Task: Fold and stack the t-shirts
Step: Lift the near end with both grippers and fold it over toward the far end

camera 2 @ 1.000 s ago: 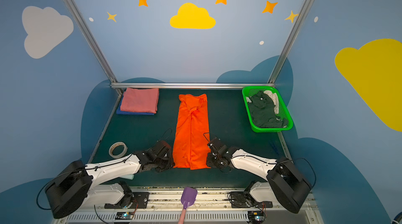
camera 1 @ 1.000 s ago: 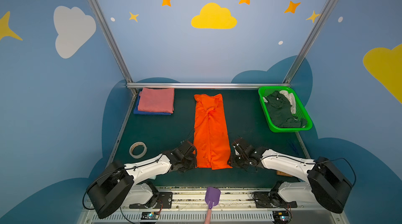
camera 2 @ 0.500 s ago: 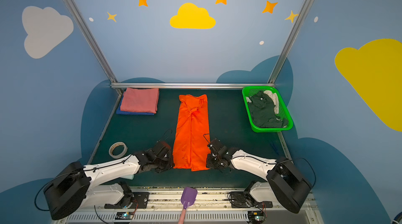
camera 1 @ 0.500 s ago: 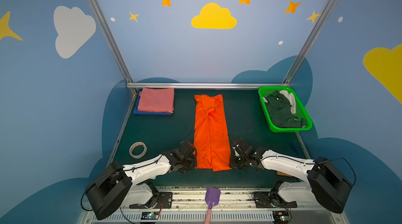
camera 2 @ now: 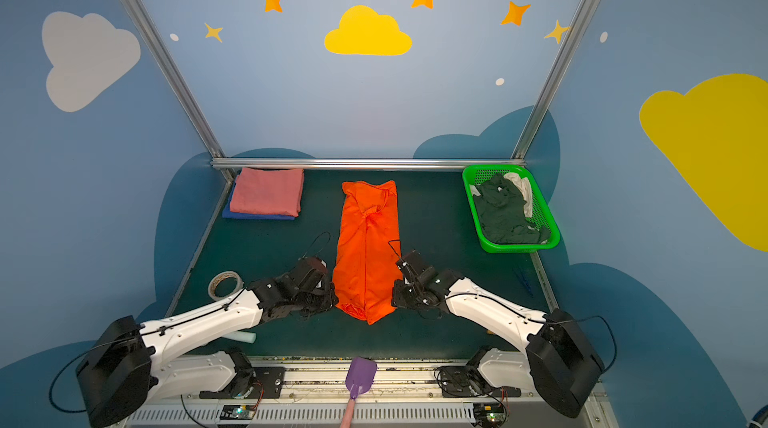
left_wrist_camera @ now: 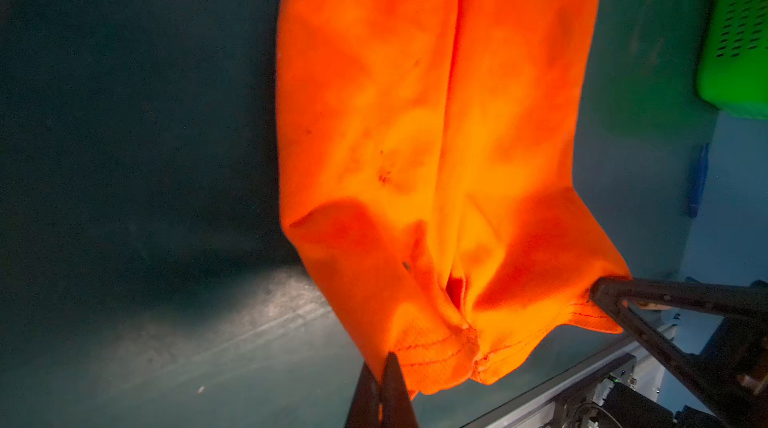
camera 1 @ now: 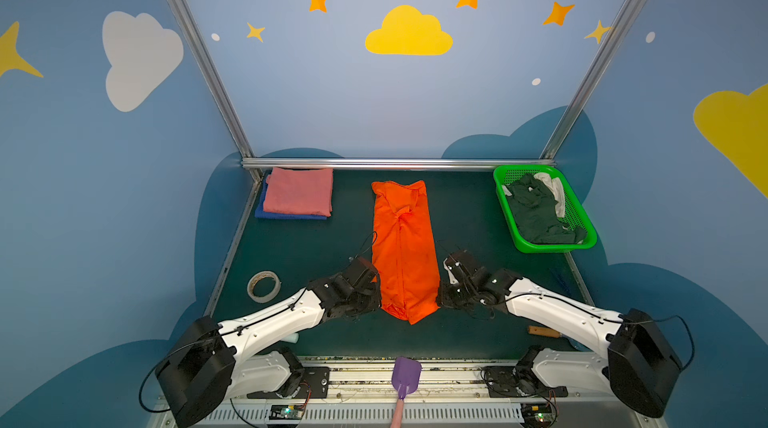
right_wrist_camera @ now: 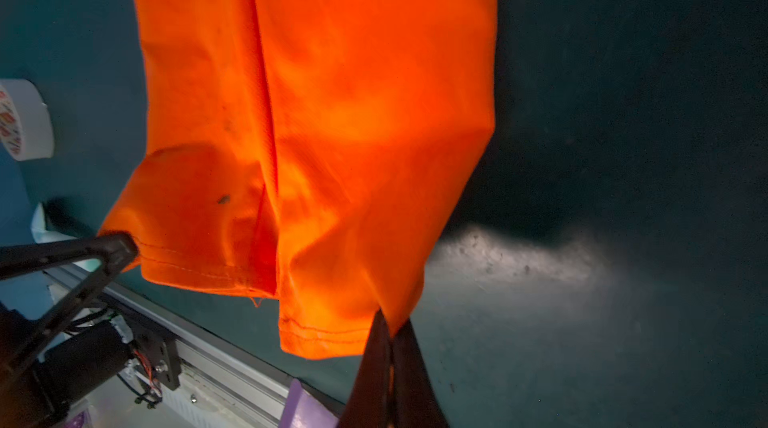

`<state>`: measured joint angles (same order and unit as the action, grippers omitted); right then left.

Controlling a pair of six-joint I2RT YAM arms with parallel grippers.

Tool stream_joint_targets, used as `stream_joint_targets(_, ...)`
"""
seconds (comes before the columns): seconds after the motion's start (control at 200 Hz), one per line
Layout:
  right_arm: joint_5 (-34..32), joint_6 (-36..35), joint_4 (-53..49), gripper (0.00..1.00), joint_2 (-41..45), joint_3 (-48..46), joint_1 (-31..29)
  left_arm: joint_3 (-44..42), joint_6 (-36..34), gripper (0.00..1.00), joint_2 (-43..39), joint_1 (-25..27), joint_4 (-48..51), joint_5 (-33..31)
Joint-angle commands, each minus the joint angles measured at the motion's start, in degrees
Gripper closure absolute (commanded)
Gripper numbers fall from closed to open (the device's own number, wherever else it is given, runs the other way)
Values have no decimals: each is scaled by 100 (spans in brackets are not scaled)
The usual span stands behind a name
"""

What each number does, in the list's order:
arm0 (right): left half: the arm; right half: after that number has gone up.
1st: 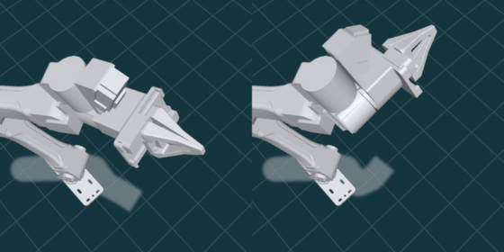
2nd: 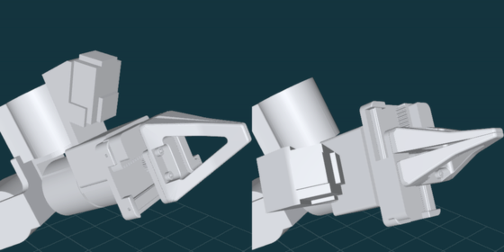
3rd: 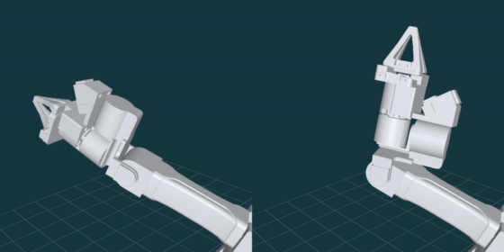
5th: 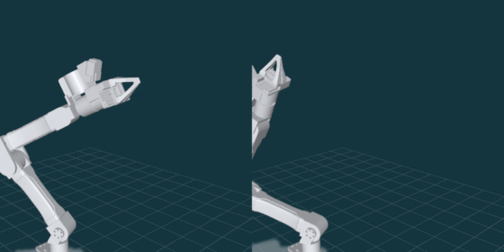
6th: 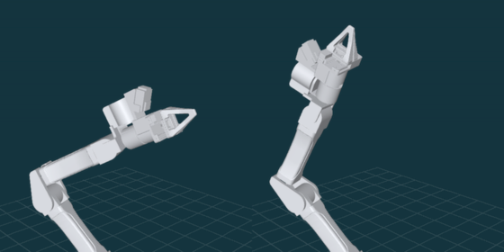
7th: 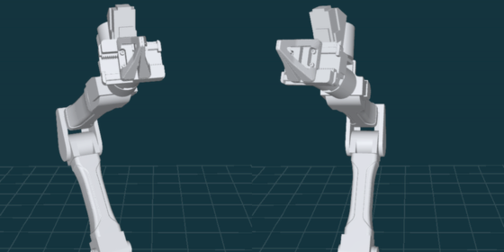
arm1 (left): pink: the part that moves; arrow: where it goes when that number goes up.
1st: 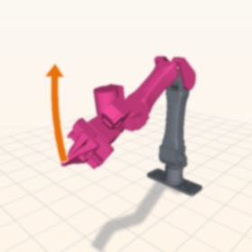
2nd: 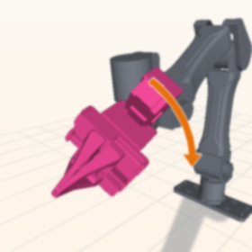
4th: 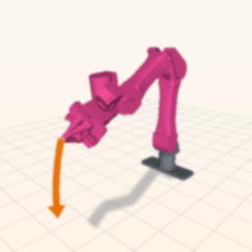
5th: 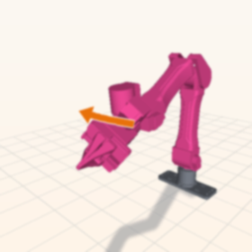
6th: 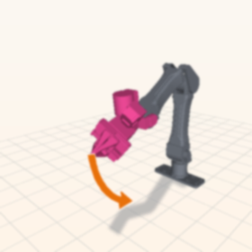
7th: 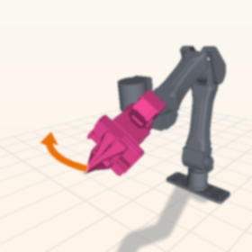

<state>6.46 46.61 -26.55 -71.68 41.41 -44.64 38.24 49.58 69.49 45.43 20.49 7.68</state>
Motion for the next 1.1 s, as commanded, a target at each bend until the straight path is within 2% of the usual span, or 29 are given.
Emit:
stream_joint_targets(0.0, -24, -299, -267, 100, -92, 330, 200, 414, -196, 95, 194, -24, 566, -484)
stream_joint_targets(0.11, 181, -536, -301, 100, -380, 645, 439, 821, -334, 95, 395, -99, 749, -749)
stream_joint_targets(0.355, 564, -932, -430, 100, -1052, 1445, 938, 1775, -829, 95, 1135, -624, 1008, -579)
stream_joint_targets(0.556, 848, -1253, -610, 100, -1734, 2318, 1383, 2501, -1220, 95, 1771, -1213, 1007, -164)
stream_joint_targets(0.791, 1648, -1661, -753, 100, -2888, 3479, 1892, 3530, -1867, 95, 2560, -1754, 1253, 263)
stream_joint_targets(1.096, 1858, -1925, -1058, 100, -3957, 4791, 2184, 4652, -2307, 95, 3625, -2199, 1355, 871)
